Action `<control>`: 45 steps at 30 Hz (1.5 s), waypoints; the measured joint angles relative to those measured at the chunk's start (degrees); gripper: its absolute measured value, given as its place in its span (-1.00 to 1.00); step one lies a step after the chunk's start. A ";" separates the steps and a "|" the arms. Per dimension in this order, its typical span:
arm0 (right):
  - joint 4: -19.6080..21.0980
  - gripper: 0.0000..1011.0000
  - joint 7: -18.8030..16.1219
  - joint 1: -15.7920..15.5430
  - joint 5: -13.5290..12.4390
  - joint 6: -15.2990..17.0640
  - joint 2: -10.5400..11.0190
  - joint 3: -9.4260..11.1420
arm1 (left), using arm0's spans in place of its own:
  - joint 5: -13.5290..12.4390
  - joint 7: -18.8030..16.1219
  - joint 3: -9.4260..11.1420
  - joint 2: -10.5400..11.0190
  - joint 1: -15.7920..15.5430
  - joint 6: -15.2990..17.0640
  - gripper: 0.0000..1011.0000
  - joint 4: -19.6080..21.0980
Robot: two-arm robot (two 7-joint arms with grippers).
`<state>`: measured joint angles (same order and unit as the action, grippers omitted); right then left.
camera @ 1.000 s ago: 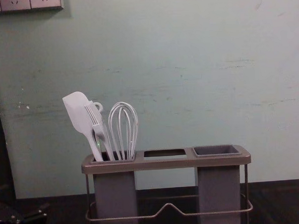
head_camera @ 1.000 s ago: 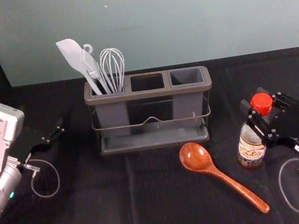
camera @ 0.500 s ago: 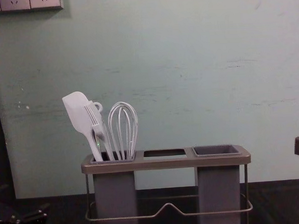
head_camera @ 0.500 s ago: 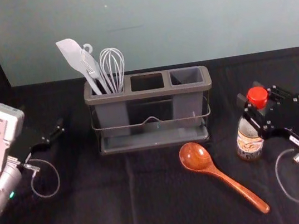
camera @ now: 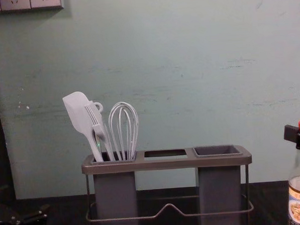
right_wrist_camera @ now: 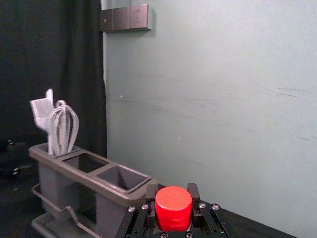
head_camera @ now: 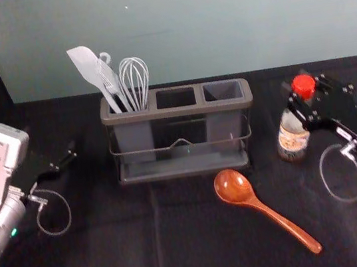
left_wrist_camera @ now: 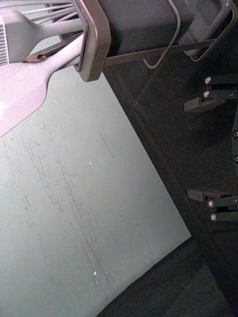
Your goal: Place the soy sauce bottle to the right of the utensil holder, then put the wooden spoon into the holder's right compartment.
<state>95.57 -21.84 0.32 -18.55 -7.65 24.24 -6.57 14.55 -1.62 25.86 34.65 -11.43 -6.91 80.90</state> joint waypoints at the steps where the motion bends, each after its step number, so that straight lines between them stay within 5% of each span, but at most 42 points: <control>1: -1.56 -0.23 -0.30 1.17 -0.31 -0.56 -0.37 -0.24 | 0.00 0.00 0.00 0.00 0.00 0.00 0.98 0.00; 12: -11.07 -0.23 -3.11 6.93 -3.65 -5.74 -3.53 -1.82 | 0.00 0.00 0.00 0.00 0.00 0.00 0.98 0.00; 22: -16.63 -0.23 -4.44 8.89 -4.65 -9.86 -5.59 -2.75 | 0.00 0.00 0.00 0.00 0.00 0.00 0.98 0.00; 45: -22.28 -0.23 -6.14 10.50 -5.15 -14.95 -7.80 -2.64 | 0.00 0.00 0.00 0.00 0.00 0.00 0.98 0.00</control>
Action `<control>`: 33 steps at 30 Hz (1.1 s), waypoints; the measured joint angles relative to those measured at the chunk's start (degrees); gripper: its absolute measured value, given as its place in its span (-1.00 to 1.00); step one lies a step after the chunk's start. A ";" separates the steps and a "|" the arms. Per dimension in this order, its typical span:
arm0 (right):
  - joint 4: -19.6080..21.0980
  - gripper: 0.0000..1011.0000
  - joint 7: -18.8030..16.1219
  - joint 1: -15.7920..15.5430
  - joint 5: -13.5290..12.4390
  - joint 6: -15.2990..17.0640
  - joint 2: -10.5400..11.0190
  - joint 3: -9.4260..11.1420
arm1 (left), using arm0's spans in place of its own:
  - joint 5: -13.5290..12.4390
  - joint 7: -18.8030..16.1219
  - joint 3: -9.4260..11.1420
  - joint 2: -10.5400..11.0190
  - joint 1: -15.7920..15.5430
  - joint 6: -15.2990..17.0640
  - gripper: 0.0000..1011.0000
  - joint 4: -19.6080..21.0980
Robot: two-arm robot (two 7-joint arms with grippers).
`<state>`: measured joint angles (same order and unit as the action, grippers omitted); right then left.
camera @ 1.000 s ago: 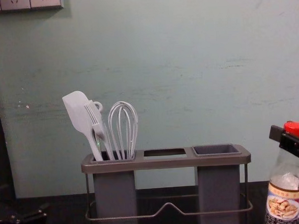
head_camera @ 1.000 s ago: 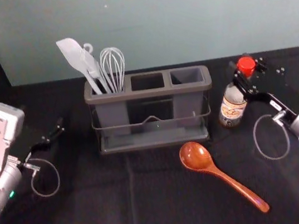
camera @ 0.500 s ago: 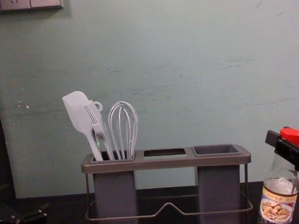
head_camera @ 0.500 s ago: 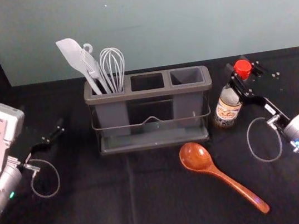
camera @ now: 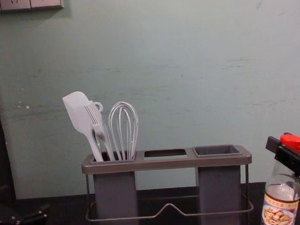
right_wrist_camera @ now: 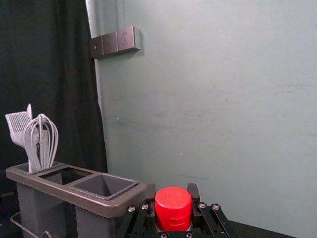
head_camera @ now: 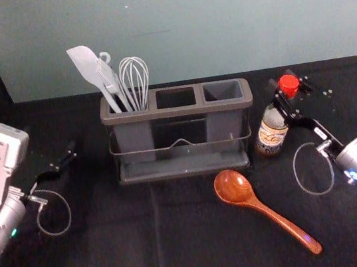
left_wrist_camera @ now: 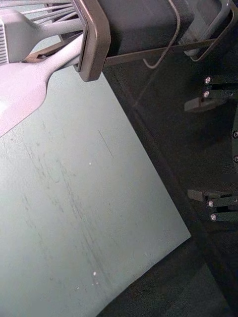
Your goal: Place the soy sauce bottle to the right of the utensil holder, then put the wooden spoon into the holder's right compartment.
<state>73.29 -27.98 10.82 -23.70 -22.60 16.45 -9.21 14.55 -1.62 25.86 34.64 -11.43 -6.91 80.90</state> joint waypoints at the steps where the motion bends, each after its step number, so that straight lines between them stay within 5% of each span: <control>1: -0.21 -0.23 0.01 0.07 0.10 -0.05 -0.07 0.02 | 0.00 0.00 0.00 0.00 0.00 0.00 0.98 0.00; 8: -1.07 -0.22 -0.27 0.44 0.18 -0.40 -0.32 0.07 | 0.00 0.00 0.00 0.00 0.00 0.00 0.98 0.00; 19: 0.16 0.47 -0.07 0.16 0.47 -0.13 -0.26 0.31 | 0.00 0.00 0.00 0.00 0.00 0.00 0.98 0.00; 28: 6.08 0.94 1.63 -2.58 1.01 0.16 0.69 1.70 | 0.00 0.00 0.00 0.00 0.00 0.00 0.98 0.00; 33: 10.20 0.99 3.98 -4.87 2.76 1.17 1.04 2.43 | 0.00 0.00 0.00 0.00 0.00 0.00 0.98 0.00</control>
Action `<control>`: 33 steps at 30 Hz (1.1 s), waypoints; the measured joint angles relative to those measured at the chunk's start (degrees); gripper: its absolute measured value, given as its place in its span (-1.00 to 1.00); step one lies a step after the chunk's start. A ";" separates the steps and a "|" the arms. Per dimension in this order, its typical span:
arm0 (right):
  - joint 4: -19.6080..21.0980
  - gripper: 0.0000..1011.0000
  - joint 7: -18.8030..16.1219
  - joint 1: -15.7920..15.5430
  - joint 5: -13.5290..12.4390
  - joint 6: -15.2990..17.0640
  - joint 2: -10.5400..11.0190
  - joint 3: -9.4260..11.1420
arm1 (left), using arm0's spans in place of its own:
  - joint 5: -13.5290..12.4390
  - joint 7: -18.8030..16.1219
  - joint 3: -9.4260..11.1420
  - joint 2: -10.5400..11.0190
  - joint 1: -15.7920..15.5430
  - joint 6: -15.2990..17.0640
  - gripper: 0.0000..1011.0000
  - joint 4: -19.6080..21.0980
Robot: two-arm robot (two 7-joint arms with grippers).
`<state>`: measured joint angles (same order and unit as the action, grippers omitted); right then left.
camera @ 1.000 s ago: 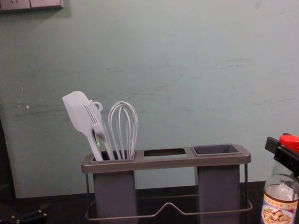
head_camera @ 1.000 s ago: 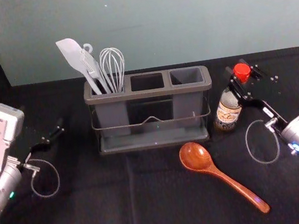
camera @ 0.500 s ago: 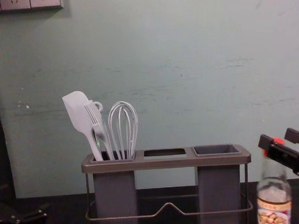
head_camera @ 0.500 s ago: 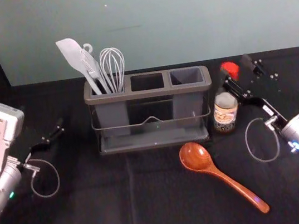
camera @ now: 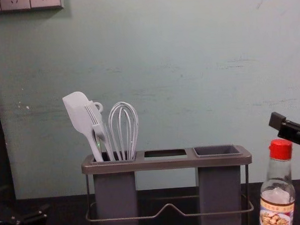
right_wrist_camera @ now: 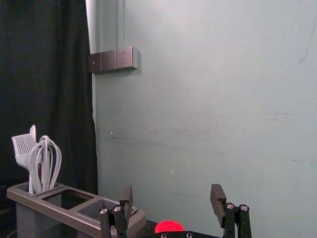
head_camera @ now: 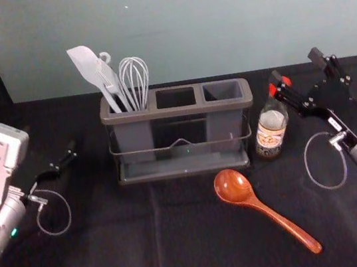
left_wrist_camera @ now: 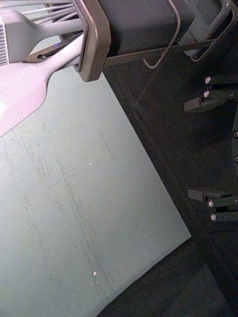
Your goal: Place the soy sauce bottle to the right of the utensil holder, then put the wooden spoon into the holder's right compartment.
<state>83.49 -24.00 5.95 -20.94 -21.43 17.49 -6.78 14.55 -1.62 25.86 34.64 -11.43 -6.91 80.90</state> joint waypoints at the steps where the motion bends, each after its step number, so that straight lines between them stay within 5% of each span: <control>1: 1.44 0.99 0.75 -0.85 0.71 0.42 0.09 0.18 | 0.00 0.00 0.00 0.00 0.00 0.00 0.98 0.00; 13: 11.99 0.99 3.59 -7.41 4.84 6.73 1.89 -0.23 | 0.00 0.00 0.00 0.00 0.00 0.00 0.98 0.00; 21: 18.66 0.99 4.75 -12.19 8.08 15.39 4.62 -2.57 | 0.00 0.00 0.00 0.00 0.00 0.00 0.98 0.00; 33: 17.85 0.99 3.90 -13.18 9.82 24.42 6.60 -6.74 | 0.00 0.00 0.00 0.00 0.00 0.00 0.98 0.00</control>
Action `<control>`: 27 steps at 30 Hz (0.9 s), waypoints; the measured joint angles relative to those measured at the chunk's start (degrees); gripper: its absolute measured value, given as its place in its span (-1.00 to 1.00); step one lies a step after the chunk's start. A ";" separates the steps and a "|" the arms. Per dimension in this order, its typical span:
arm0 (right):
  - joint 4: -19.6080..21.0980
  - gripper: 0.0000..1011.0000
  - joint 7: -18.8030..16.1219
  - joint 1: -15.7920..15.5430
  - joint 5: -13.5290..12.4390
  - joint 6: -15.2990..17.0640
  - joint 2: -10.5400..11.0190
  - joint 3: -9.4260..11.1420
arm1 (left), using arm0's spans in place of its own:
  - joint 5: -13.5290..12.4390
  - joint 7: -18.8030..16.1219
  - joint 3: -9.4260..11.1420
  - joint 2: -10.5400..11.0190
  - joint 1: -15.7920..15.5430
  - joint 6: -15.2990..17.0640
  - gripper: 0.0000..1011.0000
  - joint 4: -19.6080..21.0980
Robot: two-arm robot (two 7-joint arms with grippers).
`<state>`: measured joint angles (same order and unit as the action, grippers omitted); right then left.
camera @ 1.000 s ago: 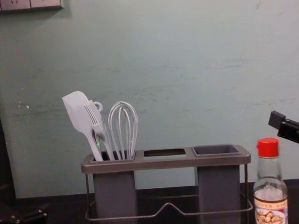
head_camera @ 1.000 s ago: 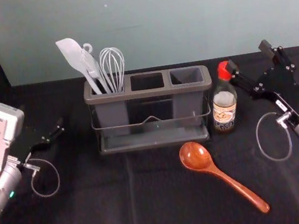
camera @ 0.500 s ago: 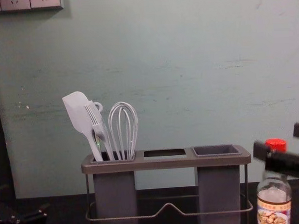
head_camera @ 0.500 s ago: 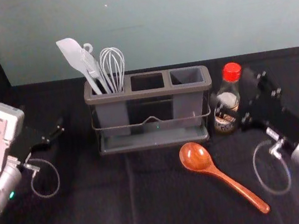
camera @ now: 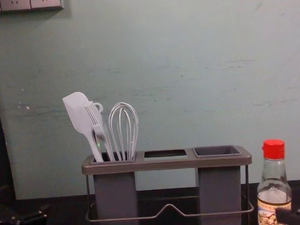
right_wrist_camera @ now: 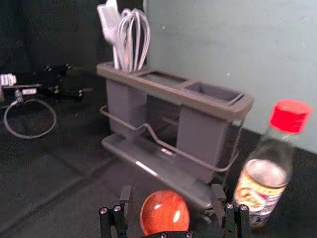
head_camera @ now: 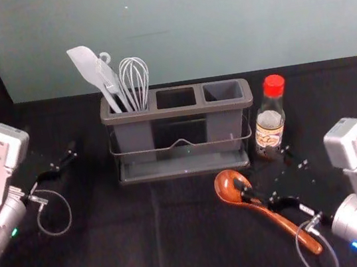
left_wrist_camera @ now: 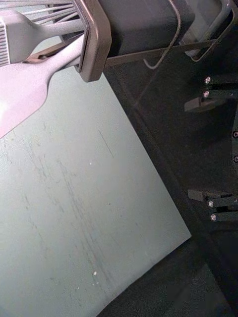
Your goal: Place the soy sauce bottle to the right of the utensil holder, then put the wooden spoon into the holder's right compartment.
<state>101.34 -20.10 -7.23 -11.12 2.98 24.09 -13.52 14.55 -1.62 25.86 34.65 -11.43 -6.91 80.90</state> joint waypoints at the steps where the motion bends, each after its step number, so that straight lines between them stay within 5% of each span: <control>1: -0.28 0.99 -0.21 0.13 -0.14 0.16 0.04 -0.18 | 0.00 -0.01 0.00 0.00 0.00 0.00 0.98 0.00; 24: -0.81 0.99 -0.61 0.41 -0.49 0.25 0.04 -0.44 | 0.00 0.00 0.00 0.00 0.00 0.00 0.98 0.00; 27: -0.31 0.99 -0.59 1.41 -0.41 4.23 0.75 -1.08 | 0.00 0.00 0.00 0.00 0.00 0.00 0.98 0.00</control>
<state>101.03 -20.70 -5.82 -11.53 7.22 24.84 -14.60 14.55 -1.62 25.86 34.64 -11.43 -6.91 80.90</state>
